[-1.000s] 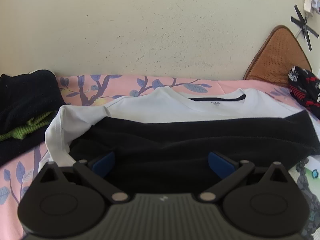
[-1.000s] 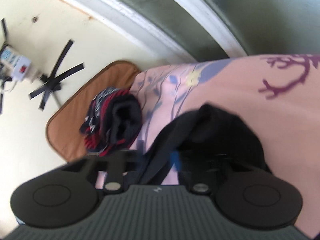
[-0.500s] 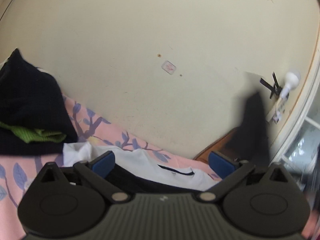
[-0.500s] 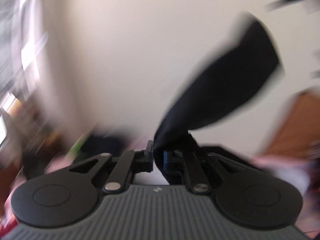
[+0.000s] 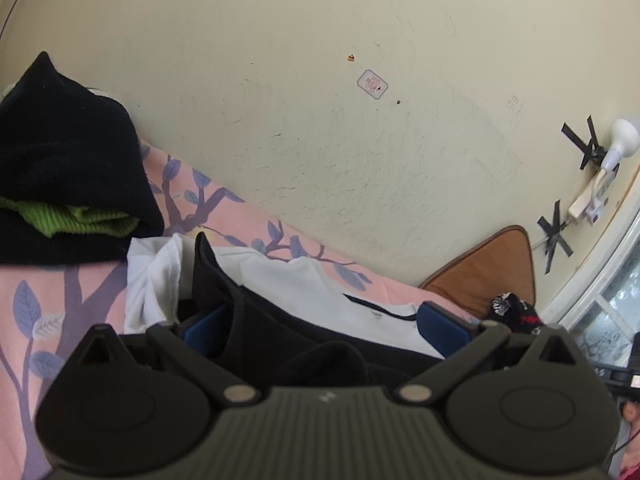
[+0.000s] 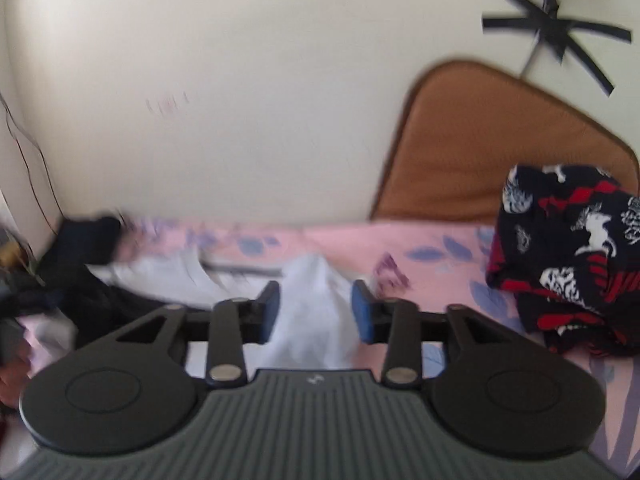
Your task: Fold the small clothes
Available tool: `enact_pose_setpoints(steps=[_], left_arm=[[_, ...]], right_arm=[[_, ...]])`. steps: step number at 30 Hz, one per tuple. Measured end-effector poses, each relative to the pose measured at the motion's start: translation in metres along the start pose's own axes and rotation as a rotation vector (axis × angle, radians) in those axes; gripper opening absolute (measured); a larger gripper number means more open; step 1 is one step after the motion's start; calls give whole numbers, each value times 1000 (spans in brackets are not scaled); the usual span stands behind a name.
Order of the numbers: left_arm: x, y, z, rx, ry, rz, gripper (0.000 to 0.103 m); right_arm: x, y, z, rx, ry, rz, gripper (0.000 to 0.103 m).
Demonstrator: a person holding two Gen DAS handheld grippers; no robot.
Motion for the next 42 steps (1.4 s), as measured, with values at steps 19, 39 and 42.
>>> enact_pose_setpoints(steps=[19,39,42], left_arm=[[-2,-8,18,-104,46,22,100],[-42,66,30,-125,162,-251,102],[-45,70,34,-140,157,-262,102]], right_arm=[[-3,-28,-30,108,-105,-9,14],[-18,33,139,-192,218,55,25],[-10,-3,206,-255,356,100,27]])
Point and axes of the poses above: each gripper's, at about its wrist camera, not at the fingertips, and y roughly against the way its jaws point, z to its left, x to its underside, the point moved 3 cm from there along -y, roughly the way its jaws point, and after that the axes turned 7 degrees about x, right-handed, at the moved point
